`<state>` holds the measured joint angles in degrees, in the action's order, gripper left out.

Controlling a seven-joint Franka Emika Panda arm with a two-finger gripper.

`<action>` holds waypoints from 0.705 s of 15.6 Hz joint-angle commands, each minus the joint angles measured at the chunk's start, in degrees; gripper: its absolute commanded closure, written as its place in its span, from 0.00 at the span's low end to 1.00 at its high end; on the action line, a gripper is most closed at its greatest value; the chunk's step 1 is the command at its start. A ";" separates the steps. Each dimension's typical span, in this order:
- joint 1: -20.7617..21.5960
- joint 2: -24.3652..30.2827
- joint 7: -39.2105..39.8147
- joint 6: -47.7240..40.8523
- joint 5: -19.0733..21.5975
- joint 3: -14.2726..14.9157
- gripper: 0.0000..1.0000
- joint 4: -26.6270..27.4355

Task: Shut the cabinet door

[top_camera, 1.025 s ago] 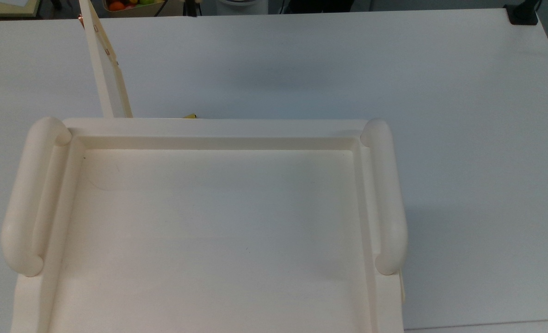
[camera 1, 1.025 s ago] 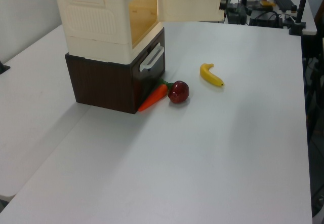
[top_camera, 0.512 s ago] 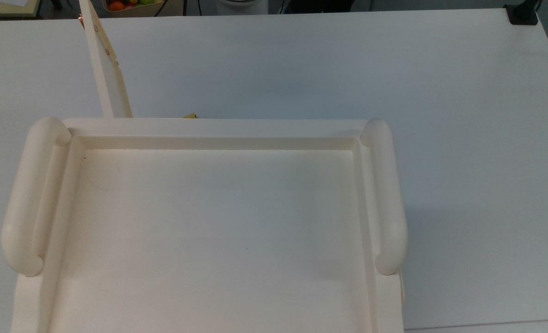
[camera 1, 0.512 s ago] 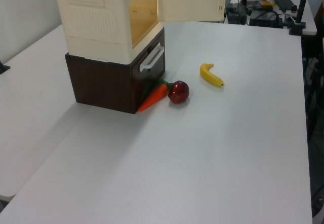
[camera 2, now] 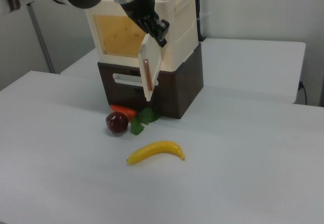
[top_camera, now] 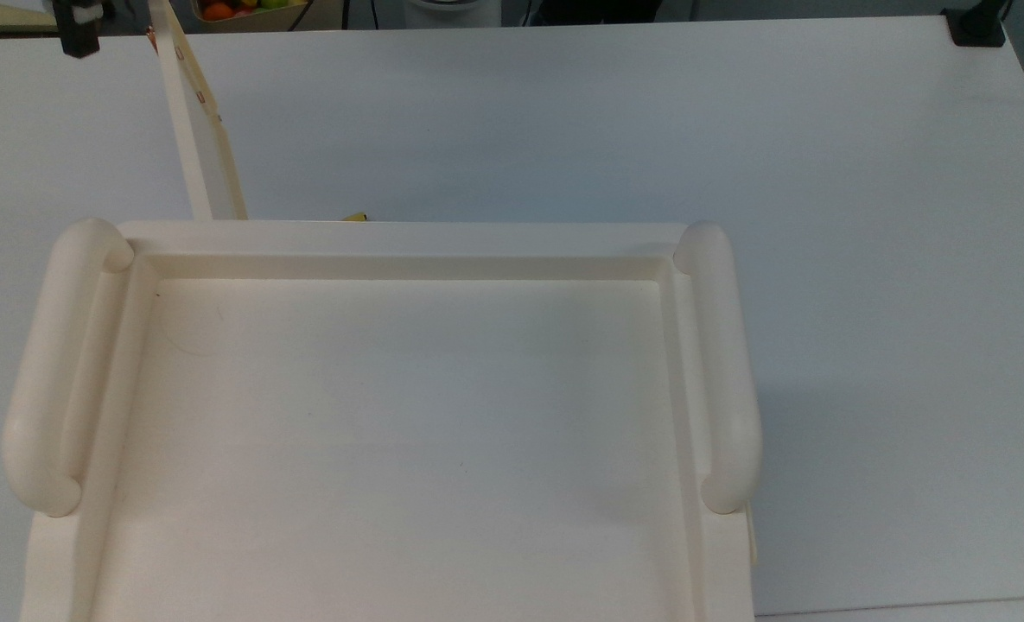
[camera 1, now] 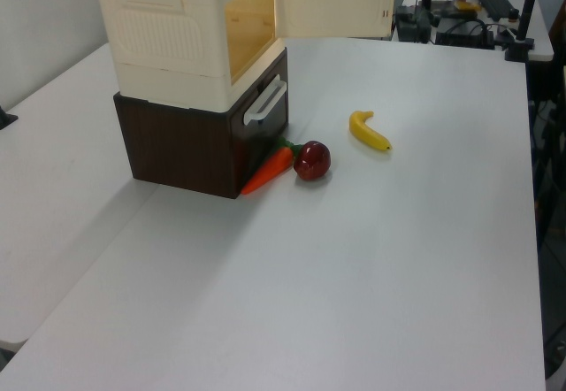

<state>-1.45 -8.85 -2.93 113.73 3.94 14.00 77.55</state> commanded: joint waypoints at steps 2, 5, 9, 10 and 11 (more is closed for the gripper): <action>0.92 0.59 -1.89 1.23 2.91 -0.38 1.00 1.20; 3.03 0.68 -4.97 1.06 4.49 -0.99 1.00 1.20; 9.44 0.68 -9.97 0.62 4.67 -3.54 1.00 1.28; 10.58 0.68 -11.82 0.70 4.58 -4.33 1.00 1.72; 11.46 0.68 -13.49 1.23 4.06 -4.86 1.00 2.33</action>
<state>6.50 -9.21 -11.52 113.90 8.18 10.48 77.56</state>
